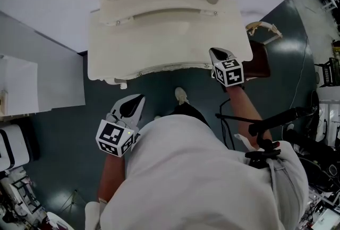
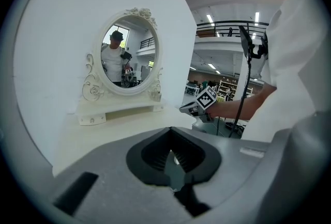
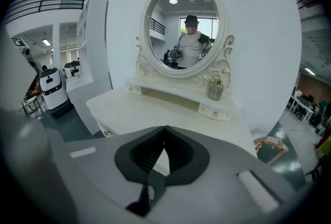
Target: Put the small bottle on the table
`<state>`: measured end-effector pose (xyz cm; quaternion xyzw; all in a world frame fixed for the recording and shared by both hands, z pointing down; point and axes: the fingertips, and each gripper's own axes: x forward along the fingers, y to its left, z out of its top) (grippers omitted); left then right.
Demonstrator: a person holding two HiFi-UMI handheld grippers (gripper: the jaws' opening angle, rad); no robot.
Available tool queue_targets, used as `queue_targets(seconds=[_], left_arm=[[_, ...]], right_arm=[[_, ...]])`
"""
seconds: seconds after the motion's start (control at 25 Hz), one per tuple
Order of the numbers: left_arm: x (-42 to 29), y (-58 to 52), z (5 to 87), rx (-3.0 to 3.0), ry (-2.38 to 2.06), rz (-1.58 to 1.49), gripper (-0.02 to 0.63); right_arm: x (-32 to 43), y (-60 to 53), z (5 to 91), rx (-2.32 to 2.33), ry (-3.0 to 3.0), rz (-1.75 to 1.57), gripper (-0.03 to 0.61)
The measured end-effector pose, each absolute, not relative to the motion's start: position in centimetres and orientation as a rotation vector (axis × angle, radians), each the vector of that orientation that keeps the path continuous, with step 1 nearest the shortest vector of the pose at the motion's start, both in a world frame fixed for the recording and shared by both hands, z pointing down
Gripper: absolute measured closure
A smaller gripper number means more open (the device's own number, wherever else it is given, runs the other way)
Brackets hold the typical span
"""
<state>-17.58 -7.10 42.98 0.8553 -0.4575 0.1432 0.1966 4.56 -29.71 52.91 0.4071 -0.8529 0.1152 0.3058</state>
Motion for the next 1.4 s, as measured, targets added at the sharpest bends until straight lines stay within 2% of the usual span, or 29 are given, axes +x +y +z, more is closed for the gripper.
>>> queue_targets(seconds=[0.64, 1.4], left_arm=[[-17.5, -0.6, 43.4, 2.462, -1.199, 0.406, 0.611], [-19.1, 2.2, 44.1, 2.445, -1.207, 0.395, 0.611]], right_arm=[[-2.6, -12.9, 50.5, 0.819, -2.395, 0.282, 0.577], [-7.5, -7.2, 49.6, 0.696, -2.459, 0.183, 0.577]])
